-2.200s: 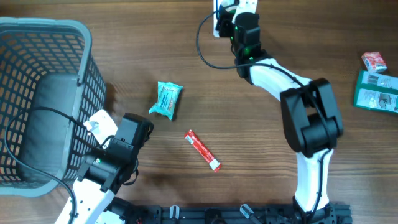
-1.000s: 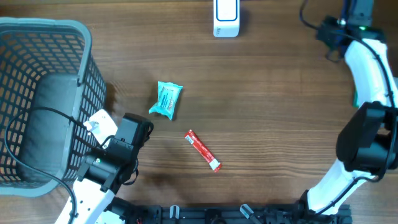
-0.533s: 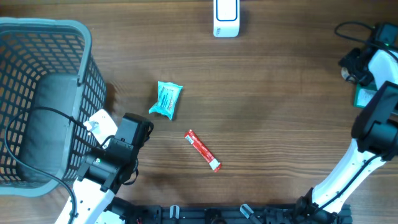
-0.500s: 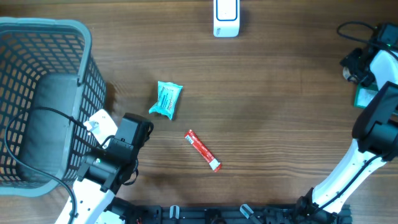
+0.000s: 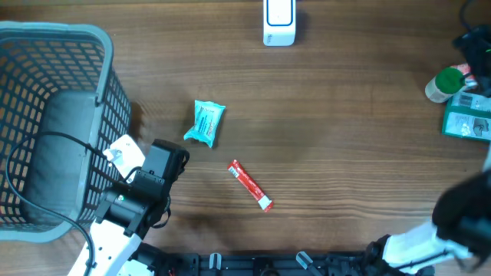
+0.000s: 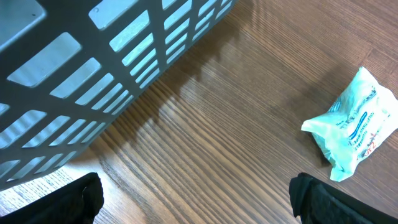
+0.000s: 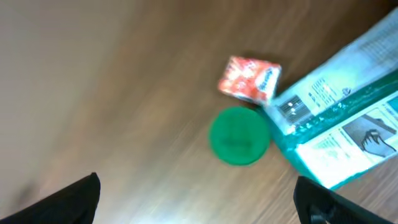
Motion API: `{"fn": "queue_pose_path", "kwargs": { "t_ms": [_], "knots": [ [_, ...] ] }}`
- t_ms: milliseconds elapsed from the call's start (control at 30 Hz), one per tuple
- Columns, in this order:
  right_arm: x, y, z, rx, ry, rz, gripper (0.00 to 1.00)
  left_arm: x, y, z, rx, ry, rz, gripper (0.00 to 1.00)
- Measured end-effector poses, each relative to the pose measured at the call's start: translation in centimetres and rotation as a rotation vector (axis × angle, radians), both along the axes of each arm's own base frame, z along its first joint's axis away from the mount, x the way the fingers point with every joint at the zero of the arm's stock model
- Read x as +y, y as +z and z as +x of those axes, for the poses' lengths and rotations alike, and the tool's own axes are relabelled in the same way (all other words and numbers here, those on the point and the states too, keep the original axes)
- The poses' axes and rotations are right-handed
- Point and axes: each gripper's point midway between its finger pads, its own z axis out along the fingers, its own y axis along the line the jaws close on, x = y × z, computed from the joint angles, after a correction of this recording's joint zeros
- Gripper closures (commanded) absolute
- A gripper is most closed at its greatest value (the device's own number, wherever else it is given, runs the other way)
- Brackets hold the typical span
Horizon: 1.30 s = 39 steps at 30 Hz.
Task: Scan the item barcode
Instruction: 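Carry the jar to the right edge and release it, then move the right gripper to the red stick packet and grasp it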
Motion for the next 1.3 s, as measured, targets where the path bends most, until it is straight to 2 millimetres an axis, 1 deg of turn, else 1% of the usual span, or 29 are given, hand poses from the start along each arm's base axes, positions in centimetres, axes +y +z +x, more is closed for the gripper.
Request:
{"fn": "queue_pose_path", "kwargs": {
  "t_ms": [33,100,133,167,233,300,367,400,433,500,533,567,600,667,700,733,767,800,833,900,933,967,1000,1033,1133,1200,1300],
  "knots": [
    [1.0,2.2,-0.8,-0.05,-0.012,0.033,0.0,0.0,0.0,0.0,-0.001,0.0,0.0,0.0],
    [3.5,4.6,-1.8,-0.11,0.005,0.118,0.01,0.0,0.0,0.0,0.0,0.0,0.0,0.0],
    [4.9,5.2,-2.0,-0.129,0.029,0.165,0.0,0.0,0.0,0.0,0.0,0.0,0.0,0.0],
    [6.9,5.6,-1.9,-0.142,0.07,0.221,0.0,0.0,0.0,0.0,0.0,0.0,0.0,0.0],
    [11.0,5.3,-1.6,-0.126,0.162,0.327,0.0,0.0,0.0,0.0,0.0,0.0,0.0,0.0],
    [14.5,4.5,-1.8,-0.07,0.233,0.389,0.0,0.0,0.0,0.0,0.0,0.0,0.0,0.0],
    [18.5,3.9,-1.9,-0.027,0.325,0.418,0.0,0.0,0.0,0.0,0.0,0.0,0.0,0.0],
    [20.1,3.5,-2.0,-0.003,0.37,0.422,0.0,0.0,0.0,0.0,0.0,0.0,0.0,0.0],
    [22.7,2.2,-2.6,0.053,0.448,0.422,0.0,0.0,0.0,0.0,0.0,0.0,0.0,0.0],
    [26.6,0.1,-3.7,0.137,0.604,0.392,0.01,0.0,0.0,0.0,0.0,0.0,0.0,0.0],
    [28.0,-0.8,-4.2,0.164,0.683,0.364,0.0,0.0,0.0,0.0,0.0,0.0,0.0,0.0],
    [30.1,-2.0,-5.1,0.205,0.793,0.334,0.0,0.0,0.0,0.0,0.0,0.0,0.0,0.0],
    [32.7,-3.7,-6.6,0.258,0.927,0.297,0.0,0.0,0.0,0.0,0.0,0.0,0.0,0.0],
    [36.2,-6.5,-9.4,0.345,1.113,0.257,0.0,0.0,0.0,0.0,0.0,0.0,0.0,0.0],
    [37.2,-7.5,-10.6,0.377,1.163,0.251,0.0,0.0,0.0,0.0,0.0,0.0,0.0,0.0],
    [38.4,-9.3,-12.7,0.436,1.24,0.242,0.0,0.0,0.0,0.0,0.0,0.0,0.0,0.0],
    [39.2,-10.6,-14.4,0.481,1.293,0.237,0.0,0.0,0.0,0.0,0.0,0.0,0.0,0.0],
    [39.7,-11.6,-15.6,0.513,1.33,0.233,0.01,0.0,0.0,0.0,0.0,0.001,0.0,0.0],
    [40.4,-13.4,-17.6,0.561,1.39,0.223,0.02,0.0,0.0,0.0,0.0,0.001,0.0,0.0],
    [41.2,-15.2,-19.8,0.599,1.458,0.226,0.05,0.0,0.0,0.0,0.0,0.001,0.0,0.0],
    [41.6,-15.9,-20.8,0.61,1.491,0.237,0.06,0.0,0.0,0.0,0.0,0.001,0.0,0.0],
    [42.1,-16.6,-21.7,0.612,1.528,0.244,0.11,0.0,0.0,0.0,0.0,0.0,0.0,0.0],
    [42.7,-17.2,-22.6,0.612,1.565,0.251,0.11,0.0,0.0,0.0,0.0,0.001,0.0,0.0],
    [43.2,-17.6,-23.1,0.599,1.599,0.253,0.13,0.0,0.0,0.0,0.0,0.001,0.0,0.0],
    [44.6,-19.4,-24.7,0.558,1.686,0.234,0.24,0.0,0.0,0.0,0.0,0.001,0.0,0.0],
    [45.0,-20.7,-25.4,0.543,1.715,0.207,0.24,0.0,0.0,0.0,0.0,0.0,0.0,0.0],
    [44.9,-22.0,-25.8,0.54,1.71,0.139,0.23,0.0,0.0,0.0,0.0,0.001,0.0,0.0]
  ]
}}
